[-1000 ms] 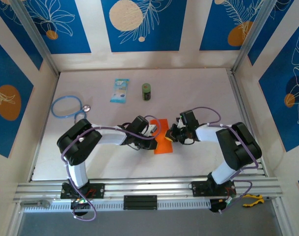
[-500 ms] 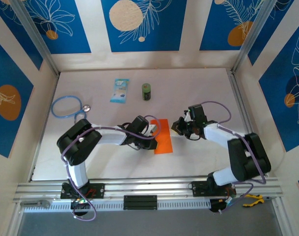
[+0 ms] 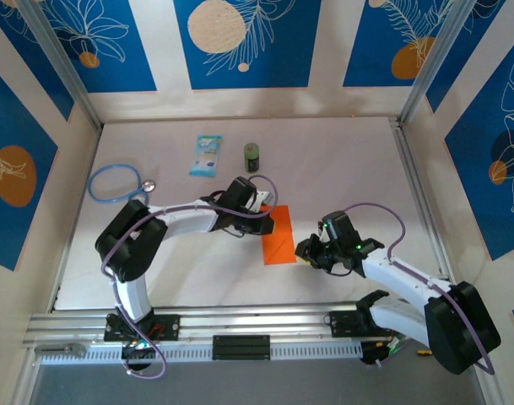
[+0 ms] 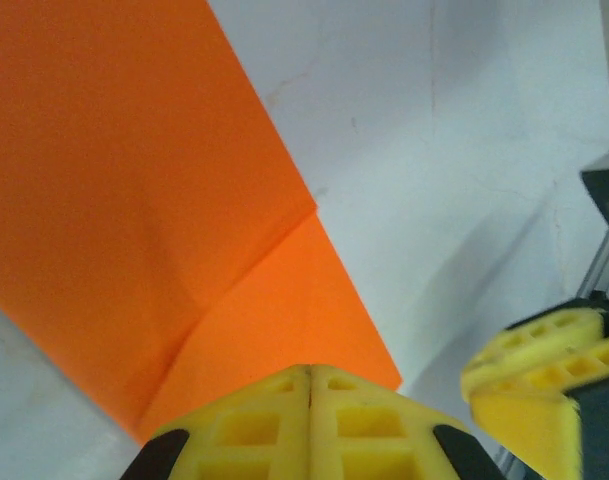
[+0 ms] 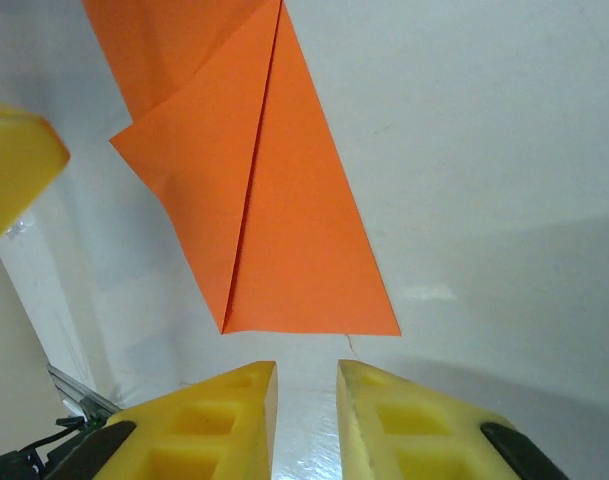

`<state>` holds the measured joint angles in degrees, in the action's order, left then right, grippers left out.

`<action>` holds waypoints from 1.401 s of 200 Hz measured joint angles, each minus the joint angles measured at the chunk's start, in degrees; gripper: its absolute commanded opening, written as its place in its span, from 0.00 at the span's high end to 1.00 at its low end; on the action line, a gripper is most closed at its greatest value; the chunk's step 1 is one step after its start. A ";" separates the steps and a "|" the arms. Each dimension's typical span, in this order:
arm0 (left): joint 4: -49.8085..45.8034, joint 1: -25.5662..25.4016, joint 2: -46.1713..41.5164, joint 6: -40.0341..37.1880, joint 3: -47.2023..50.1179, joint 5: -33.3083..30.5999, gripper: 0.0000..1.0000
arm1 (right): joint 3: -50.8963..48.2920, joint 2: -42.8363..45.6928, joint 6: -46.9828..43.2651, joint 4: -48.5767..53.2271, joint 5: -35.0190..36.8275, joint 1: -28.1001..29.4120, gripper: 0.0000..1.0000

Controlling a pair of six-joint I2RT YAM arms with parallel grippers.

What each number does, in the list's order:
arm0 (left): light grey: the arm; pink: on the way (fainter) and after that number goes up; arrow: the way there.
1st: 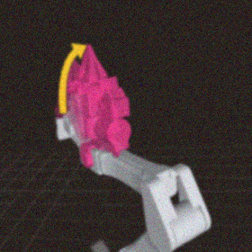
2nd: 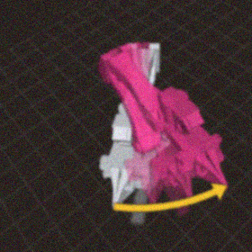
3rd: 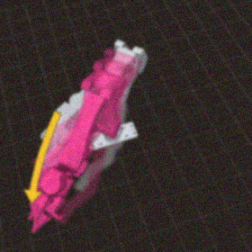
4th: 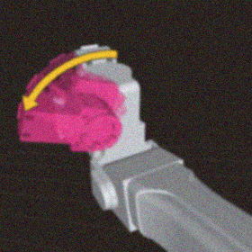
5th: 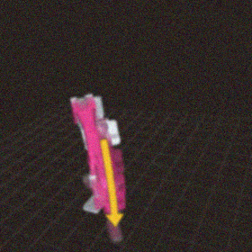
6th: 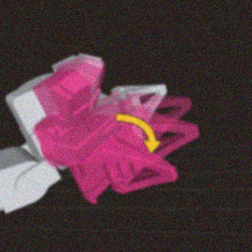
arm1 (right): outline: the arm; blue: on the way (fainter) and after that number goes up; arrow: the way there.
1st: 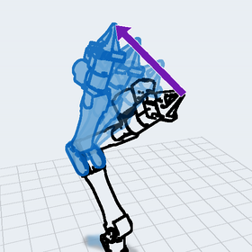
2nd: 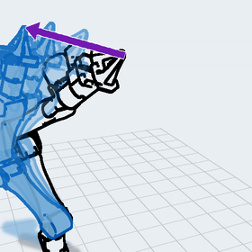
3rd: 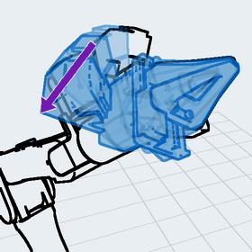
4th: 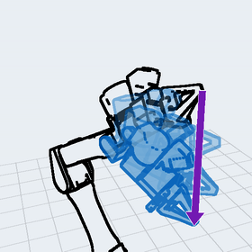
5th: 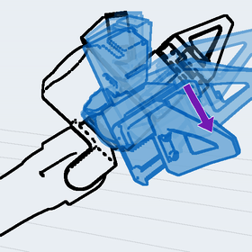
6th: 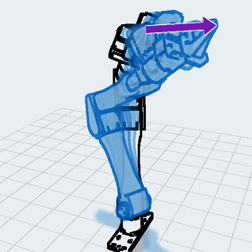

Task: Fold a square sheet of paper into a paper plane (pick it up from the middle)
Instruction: Fold the triangle a second time at the center of the table, then turn over the paper at the center of the table.

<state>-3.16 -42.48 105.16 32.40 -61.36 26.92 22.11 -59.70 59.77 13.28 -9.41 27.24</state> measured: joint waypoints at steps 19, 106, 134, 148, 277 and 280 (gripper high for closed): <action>-1.20 0.26 1.70 -0.94 -0.44 -0.20 1.00 | 0.02 -0.07 0.83 0.37 0.00 0.39 0.74; -3.23 0.26 4.96 -2.80 -0.24 -0.61 1.00 | 3.39 -8.20 1.38 0.02 -1.20 1.31 0.70; -2.27 0.37 4.94 -2.78 0.39 -0.33 1.00 | 4.20 -12.31 1.66 -0.42 -1.46 1.57 0.69; -1.97 0.37 4.94 -2.78 0.57 -0.17 1.00 | 5.18 -14.16 1.64 -0.42 -1.51 1.86 0.69; -1.99 0.37 4.94 -2.99 0.57 -0.13 1.00 | 9.90 -17.99 0.57 1.09 -1.01 2.62 0.50; -1.99 0.37 4.94 -2.99 0.57 -0.13 1.00 | 9.90 -17.81 0.59 1.31 -1.05 2.60 0.49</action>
<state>-5.15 -42.11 110.10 29.41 -60.80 26.79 32.01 -77.52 60.36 14.59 -10.46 29.85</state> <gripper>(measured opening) 0.061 0.500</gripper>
